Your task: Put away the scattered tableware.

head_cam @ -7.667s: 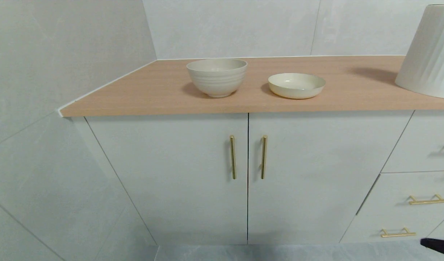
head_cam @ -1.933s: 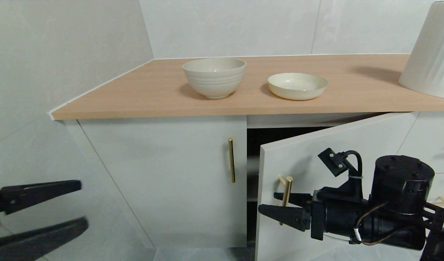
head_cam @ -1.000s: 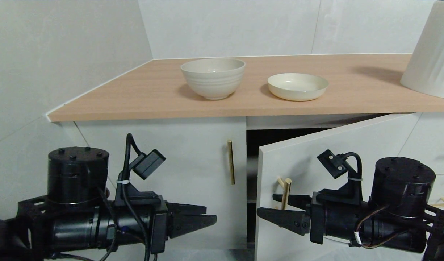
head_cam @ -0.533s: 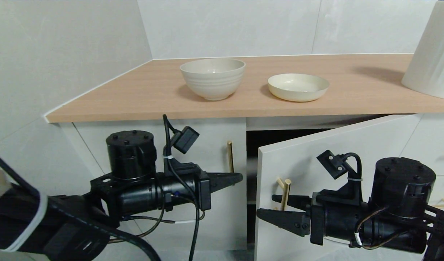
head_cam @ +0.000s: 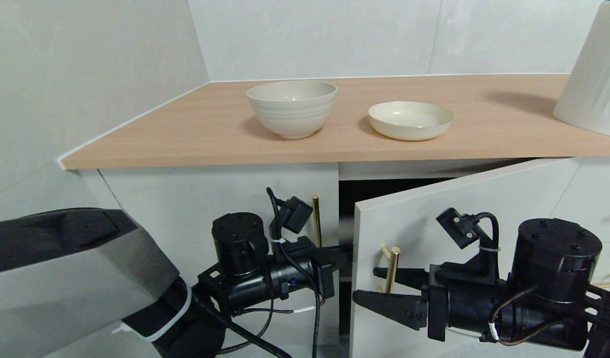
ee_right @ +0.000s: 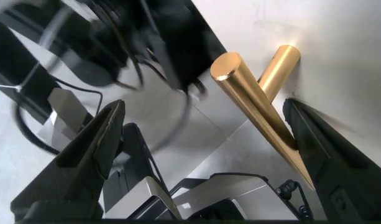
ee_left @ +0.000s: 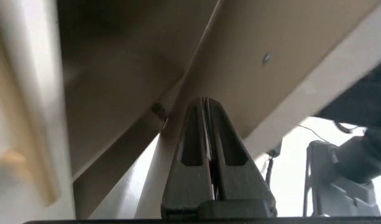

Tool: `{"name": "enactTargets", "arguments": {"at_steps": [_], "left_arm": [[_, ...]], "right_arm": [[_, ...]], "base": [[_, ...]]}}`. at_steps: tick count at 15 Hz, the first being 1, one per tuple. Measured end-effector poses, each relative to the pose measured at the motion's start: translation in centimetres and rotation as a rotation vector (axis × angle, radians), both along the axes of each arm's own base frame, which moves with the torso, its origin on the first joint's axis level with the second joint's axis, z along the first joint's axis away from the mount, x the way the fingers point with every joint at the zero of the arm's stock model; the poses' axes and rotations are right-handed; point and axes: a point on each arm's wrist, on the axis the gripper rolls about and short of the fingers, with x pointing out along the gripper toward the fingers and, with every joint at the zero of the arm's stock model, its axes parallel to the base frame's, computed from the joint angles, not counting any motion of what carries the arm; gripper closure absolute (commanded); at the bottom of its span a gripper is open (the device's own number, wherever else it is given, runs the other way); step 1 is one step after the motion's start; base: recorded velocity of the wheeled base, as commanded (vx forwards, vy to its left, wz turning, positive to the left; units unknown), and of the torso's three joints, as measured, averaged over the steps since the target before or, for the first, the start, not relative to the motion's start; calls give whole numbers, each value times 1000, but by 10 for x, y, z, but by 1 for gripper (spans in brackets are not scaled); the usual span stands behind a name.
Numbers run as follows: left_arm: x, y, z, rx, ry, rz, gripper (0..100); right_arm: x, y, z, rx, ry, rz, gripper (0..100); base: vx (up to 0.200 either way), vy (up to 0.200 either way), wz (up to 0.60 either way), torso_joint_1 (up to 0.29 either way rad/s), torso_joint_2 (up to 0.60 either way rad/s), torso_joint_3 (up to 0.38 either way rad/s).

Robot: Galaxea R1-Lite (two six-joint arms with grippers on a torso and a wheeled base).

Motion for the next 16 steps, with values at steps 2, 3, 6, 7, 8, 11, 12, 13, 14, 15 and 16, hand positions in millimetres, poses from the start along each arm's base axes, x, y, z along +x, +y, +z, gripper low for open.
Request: {"name": "enactTargets", "arguments": {"at_steps": [2, 3, 6, 7, 8, 11, 12, 13, 14, 15, 16], "left_arm": [[3, -6, -7, 5, 6, -6, 100], [4, -8, -9, 7, 8, -5, 100], [6, -11, -11, 6, 8, 0, 100], [6, -12, -11, 7, 8, 6, 100], [6, -14, -12, 7, 6, 16, 100], [9, -20, -12, -1, -6, 34, 100], [9, -23, -12, -6, -13, 37, 100], [9, -24, -12, -13, -22, 39, 100], [10, -24, -12, -15, -25, 42, 100], [10, -24, -12, -15, -25, 42, 100], [9, -25, -12, -15, -25, 42, 100]], "right_arm": [[0, 0, 0, -1, 1, 0, 0], [-1, -1, -1, -3, 1, 0, 0], [-1, -1, -2, -12, -12, 3, 0], [-1, -2, -3, -18, -24, 4, 0], [-1, -3, -3, -29, -45, 4, 0], [3, -10, -4, -33, -53, -17, 0], [5, -12, -4, -31, -55, -28, 0], [8, -16, -3, -25, -62, -45, 0], [10, -20, -1, -22, -68, -67, 0], [14, -27, 1, -19, -75, -102, 0], [17, -34, 4, -15, -82, -142, 0]], "base": [[0, 0, 0, 0, 0, 0], [0, 0, 0, 0, 0, 0], [0, 0, 0, 0, 0, 0], [0, 0, 0, 0, 0, 0], [0, 0, 0, 0, 0, 0], [0, 0, 0, 0, 0, 0], [0, 0, 0, 0, 0, 0], [0, 0, 0, 0, 0, 0], [0, 0, 0, 0, 0, 0], [0, 0, 0, 0, 0, 0], [0, 0, 0, 0, 0, 0]]}}
